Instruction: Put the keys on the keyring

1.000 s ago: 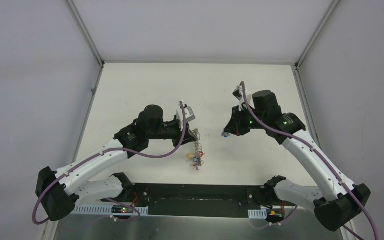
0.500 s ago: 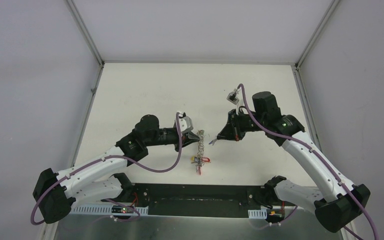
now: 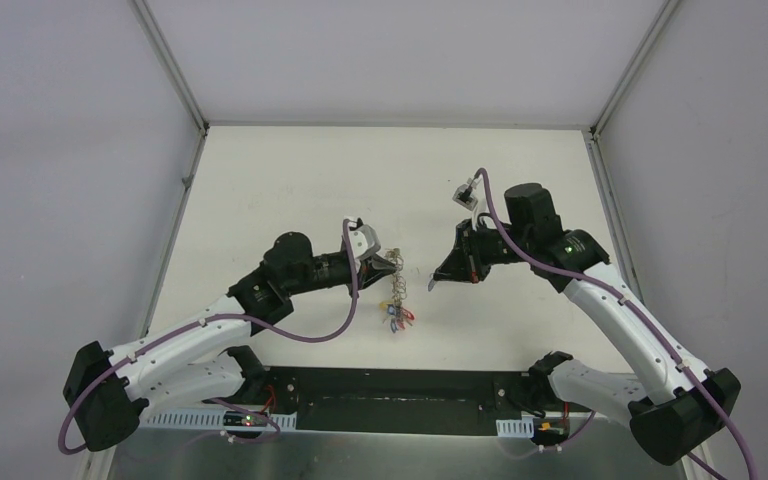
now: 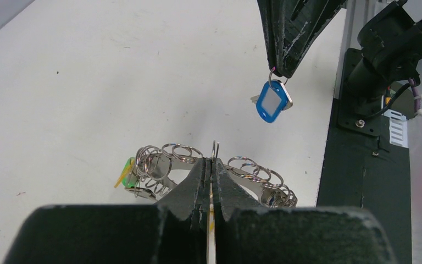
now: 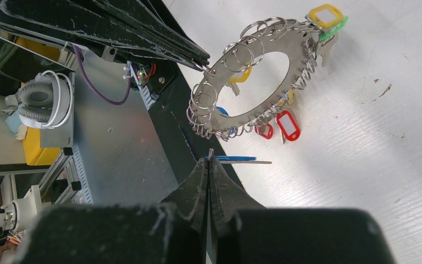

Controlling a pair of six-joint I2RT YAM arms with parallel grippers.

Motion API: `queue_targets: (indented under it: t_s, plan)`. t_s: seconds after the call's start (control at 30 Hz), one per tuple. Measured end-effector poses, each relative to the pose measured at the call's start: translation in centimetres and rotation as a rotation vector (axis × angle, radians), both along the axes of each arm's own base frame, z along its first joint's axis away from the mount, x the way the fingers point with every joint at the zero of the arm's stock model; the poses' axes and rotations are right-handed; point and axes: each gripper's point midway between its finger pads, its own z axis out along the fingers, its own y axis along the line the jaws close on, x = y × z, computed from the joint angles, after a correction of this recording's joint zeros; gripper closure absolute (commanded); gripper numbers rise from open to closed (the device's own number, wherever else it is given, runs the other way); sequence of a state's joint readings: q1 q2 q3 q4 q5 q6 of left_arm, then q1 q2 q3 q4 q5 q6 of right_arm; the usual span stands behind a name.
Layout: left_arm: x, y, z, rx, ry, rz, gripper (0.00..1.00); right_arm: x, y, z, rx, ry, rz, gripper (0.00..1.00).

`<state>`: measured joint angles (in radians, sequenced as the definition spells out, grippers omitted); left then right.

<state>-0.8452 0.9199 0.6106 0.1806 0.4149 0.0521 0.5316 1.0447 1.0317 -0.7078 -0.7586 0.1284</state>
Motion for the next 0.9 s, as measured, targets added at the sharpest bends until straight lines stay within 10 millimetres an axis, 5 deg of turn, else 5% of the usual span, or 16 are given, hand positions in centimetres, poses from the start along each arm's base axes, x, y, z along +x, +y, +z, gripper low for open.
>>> queue_targets:
  t_s: [0.9]
  plan:
    - [-1.5, 0.7, -1.3, 0.024, 0.138, -0.007, 1.0, -1.2, 0.2, -1.1, 0.029, 0.058, 0.028, 1.0]
